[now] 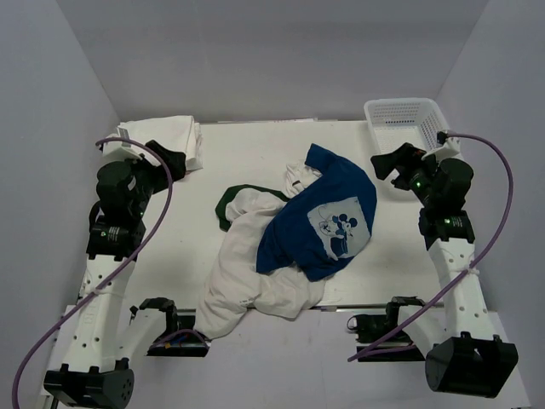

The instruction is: Fold and stack the t-shirts

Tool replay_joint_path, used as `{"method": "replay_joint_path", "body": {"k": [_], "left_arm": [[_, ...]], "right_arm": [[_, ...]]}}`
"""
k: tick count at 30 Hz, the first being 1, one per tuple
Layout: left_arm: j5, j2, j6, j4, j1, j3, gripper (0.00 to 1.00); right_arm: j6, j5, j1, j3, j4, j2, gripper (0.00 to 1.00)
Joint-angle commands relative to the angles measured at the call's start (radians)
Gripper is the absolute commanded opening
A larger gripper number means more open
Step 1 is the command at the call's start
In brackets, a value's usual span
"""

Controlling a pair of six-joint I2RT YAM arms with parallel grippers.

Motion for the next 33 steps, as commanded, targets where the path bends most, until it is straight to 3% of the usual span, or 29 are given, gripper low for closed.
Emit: {"method": "replay_joint_path", "body": {"k": [1,9,15,19,25,33], "left_arm": [[-0.006,-0.017,-0.008,-0.036,0.004,0.008,1.00],[0.099,0.032,-0.008,-0.031,0.004,-0.028,1.00],[0.127,0.156,-0.008,-0.114,-0.005,0.023,1.00],[0.127,0.170,-0.008,-0.139,-0.005,0.023,1.00],[0.037,0.170,-0.021,-0.185,-0.005,-0.020,1.00],[0.046,0.198,-0.002,-0.241,-0.005,-0.018,1.00]], "right_arm": [[-0.070,-0.088,0.009,0.080,-0.018,0.024,0.90],[-0.262,0.083,0.147,0.274,-0.305,0.192,0.90],[-0.384,0.216,0.499,0.406,-0.377,0.457,0.90],[-0.492,0.257,0.645,0.463,-0.396,0.616,0.90],[-0.595,0.303,0.808,0.551,-0.332,0.792,0.90],[-0.653,0.226,0.880,0.557,-0.165,0.932,0.90]]}}
